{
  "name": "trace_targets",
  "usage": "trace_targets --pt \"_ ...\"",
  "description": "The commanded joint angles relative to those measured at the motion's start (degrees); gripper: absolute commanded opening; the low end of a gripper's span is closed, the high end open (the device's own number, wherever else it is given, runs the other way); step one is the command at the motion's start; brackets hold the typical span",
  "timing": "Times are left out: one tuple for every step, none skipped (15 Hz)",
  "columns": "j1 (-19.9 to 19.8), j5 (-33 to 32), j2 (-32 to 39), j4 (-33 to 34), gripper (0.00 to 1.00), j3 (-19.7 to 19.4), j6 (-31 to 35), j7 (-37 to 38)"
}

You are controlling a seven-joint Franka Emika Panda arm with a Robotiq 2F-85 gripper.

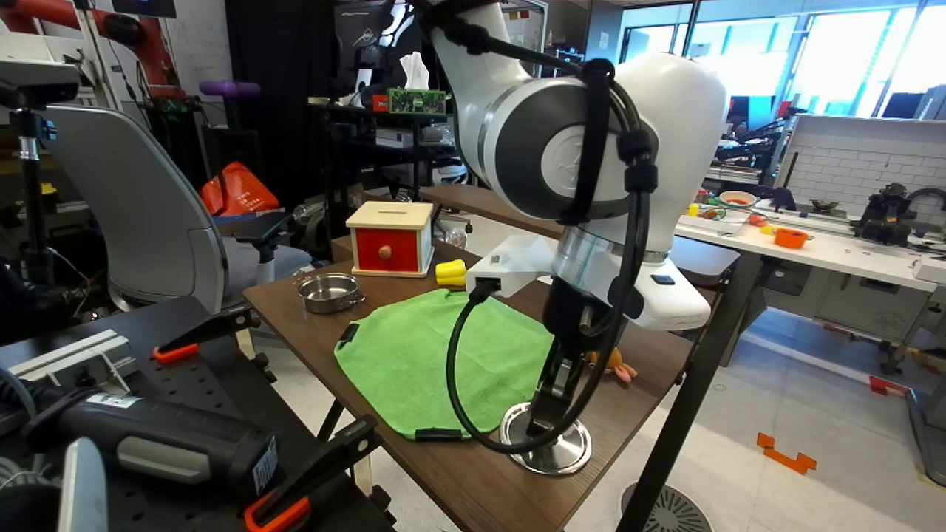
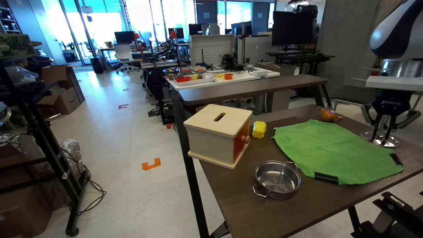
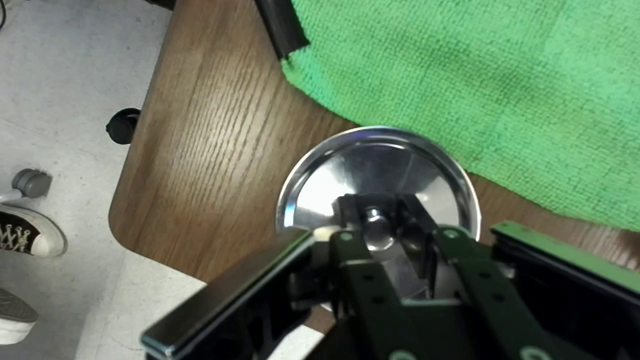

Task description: Remove the lid from the pot

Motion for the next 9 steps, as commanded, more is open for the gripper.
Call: trace_targets --pt "0.09 0.36 -0.62 0.34 0.59 0.1 -0.83 -0.13" --pt "0.03 0.52 -1.14 -0.03 0.67 0.25 -0.84 -0.33" --pt "-0.06 0.65 -1.42 -0.12 0.74 0.42 -0.83 -0.51" --pt "-0.22 0.89 -1.95 -0.38 0.82 0.68 -0.88 -0.79" --pt "-0.53 1.4 -3.56 -1.42 0.89 1.19 -0.86 -1.53" --pt "-0.69 1.98 -6.72 -4.05 0.95 1.86 0.25 -3.08" --pt "-0.24 2.1 -9.2 -6.13 1.0 1.81 1.64 -3.55" --pt "-0.05 2.03 -12.67 -8.39 1.0 1.87 1.31 -4.36" --pt "0.07 2.05 -15.44 -10.11 1.0 2.02 1.24 -5.06"
